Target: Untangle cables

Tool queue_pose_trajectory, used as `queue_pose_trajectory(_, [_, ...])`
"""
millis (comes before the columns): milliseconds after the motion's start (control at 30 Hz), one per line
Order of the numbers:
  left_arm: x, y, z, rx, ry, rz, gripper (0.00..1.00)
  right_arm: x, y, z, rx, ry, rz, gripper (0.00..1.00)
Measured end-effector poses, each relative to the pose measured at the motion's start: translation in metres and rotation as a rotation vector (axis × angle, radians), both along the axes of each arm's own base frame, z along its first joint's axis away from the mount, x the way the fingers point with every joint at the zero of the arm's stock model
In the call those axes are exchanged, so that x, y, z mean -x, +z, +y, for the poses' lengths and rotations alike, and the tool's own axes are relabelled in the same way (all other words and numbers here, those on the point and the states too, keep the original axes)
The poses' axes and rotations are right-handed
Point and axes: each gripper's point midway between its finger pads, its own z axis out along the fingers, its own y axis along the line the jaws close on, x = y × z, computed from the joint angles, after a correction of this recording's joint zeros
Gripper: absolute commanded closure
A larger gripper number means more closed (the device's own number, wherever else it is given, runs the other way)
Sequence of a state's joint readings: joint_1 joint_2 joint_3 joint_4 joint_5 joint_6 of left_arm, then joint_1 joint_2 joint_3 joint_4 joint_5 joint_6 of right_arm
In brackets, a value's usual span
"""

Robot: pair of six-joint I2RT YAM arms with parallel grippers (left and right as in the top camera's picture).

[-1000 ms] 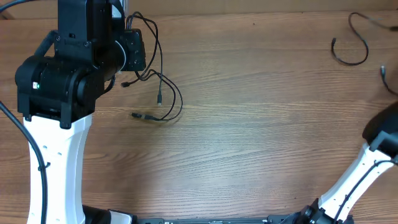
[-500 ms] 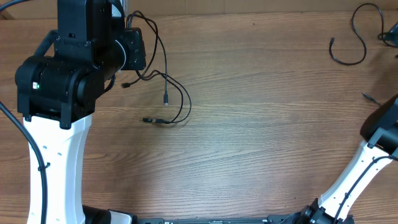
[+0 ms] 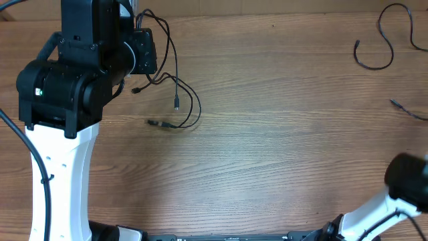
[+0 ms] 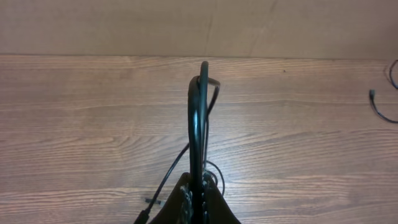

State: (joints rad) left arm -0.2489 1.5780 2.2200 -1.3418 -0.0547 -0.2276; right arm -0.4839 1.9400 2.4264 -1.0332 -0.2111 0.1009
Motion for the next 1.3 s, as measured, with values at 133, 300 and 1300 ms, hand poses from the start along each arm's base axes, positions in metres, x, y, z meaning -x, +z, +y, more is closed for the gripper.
queue_pose_trajectory(133, [0.005,0.0,-0.019,0.021,-0.129,0.006,0.96,0.014,-0.002,0.064,-0.118,0.223,0.041,0.0])
queue_pose_trajectory(300, [0.027,-0.003,-0.057,0.07,-0.416,0.032,0.96,0.025,-0.023,0.138,-0.267,0.607,0.089,0.0])
queue_pose_trajectory(1300, [0.072,-0.006,-0.091,0.155,-0.732,0.087,0.96,0.151,-0.066,0.439,-0.125,1.613,0.319,0.14])
